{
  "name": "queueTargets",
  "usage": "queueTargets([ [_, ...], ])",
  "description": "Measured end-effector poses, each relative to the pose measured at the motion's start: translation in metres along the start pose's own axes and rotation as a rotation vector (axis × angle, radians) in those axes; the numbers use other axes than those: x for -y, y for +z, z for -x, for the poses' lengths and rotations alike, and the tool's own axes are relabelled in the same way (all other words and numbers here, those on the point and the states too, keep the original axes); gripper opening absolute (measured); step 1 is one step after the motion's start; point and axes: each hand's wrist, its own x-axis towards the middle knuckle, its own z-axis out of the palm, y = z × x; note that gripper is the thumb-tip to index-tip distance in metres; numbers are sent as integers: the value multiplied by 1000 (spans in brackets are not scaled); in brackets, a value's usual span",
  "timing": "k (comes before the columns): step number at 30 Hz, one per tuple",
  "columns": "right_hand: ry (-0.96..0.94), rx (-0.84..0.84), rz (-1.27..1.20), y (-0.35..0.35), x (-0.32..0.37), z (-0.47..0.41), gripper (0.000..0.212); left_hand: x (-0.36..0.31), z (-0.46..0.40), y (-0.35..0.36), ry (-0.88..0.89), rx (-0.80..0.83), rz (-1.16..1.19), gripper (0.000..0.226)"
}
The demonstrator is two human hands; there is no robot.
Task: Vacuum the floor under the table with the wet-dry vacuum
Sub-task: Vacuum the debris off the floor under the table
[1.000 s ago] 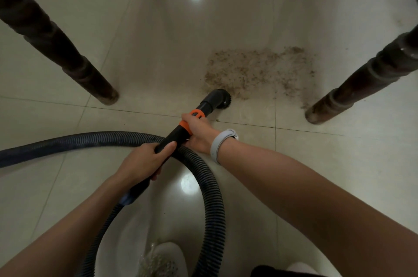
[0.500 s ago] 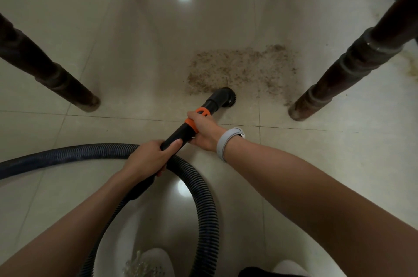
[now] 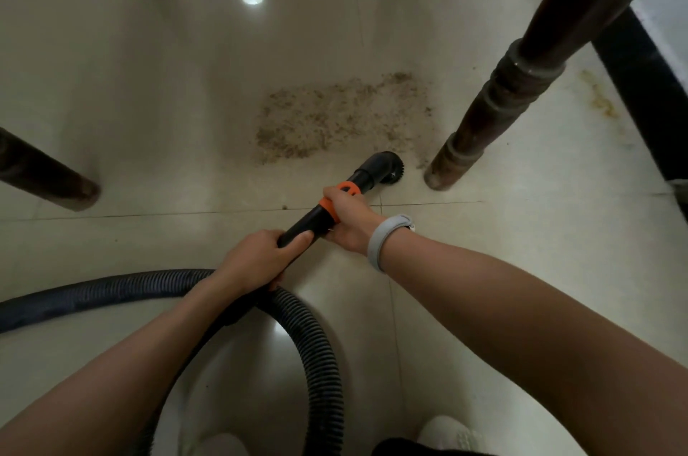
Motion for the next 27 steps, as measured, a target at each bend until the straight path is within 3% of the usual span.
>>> queueTargets([
  [14,-72,-106,34,-36,27,-8,18,-40,-25,18,80,88,35,39],
  [27,-150,-91,-91,-50,42,-11,16,-66,-34,19,112,-16,-152,46],
])
